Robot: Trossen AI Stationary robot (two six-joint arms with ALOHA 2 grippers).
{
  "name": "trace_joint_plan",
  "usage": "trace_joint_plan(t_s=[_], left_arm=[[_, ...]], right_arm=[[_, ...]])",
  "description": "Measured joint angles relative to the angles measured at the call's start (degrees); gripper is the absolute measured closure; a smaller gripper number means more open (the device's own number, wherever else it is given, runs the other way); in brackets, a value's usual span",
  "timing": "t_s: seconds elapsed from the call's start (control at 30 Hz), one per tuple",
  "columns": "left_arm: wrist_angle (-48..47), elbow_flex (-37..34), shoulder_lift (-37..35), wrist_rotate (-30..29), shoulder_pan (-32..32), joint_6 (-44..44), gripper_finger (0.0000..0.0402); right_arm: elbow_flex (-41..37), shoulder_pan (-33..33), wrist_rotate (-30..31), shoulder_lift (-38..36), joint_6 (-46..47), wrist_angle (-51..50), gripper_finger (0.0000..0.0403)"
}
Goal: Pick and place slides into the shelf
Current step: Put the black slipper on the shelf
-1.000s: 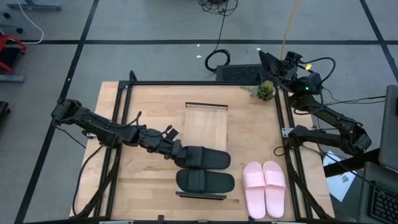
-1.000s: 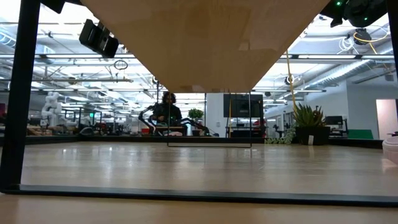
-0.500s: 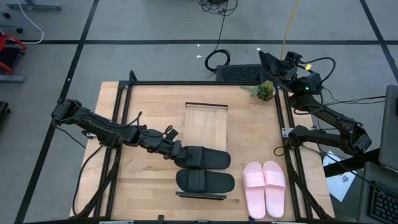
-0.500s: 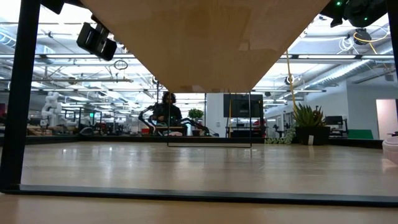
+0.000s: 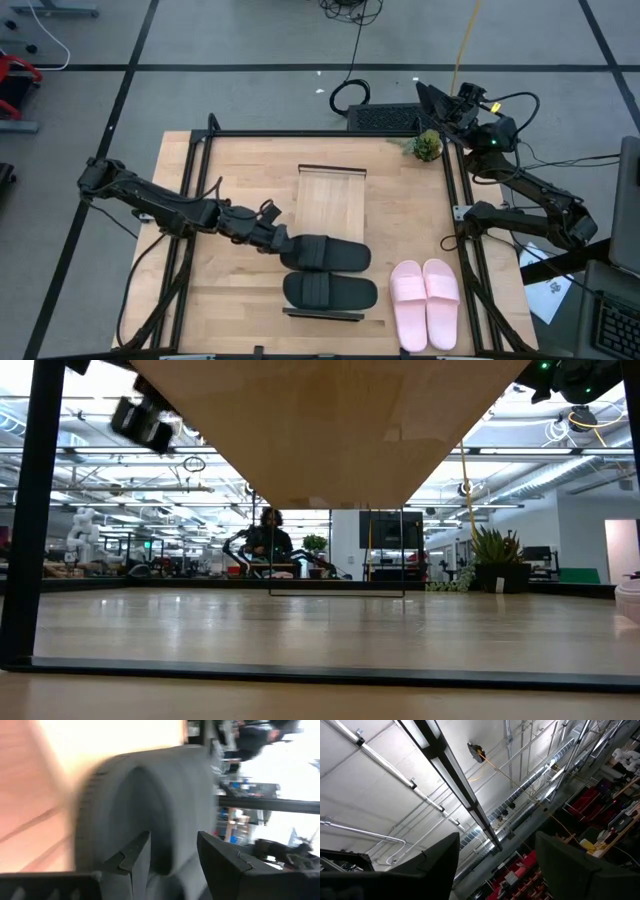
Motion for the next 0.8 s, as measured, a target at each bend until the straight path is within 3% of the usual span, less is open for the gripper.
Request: trace_joint_plan(t_s=[0.8], left_arm=[[-20.65,-0.03,-11.71,-2.39,-0.38,-1.87,0.0240]], right_arm=[[0.00,-0.02,0.08,0.00,0.36,-0.02,0.0156]])
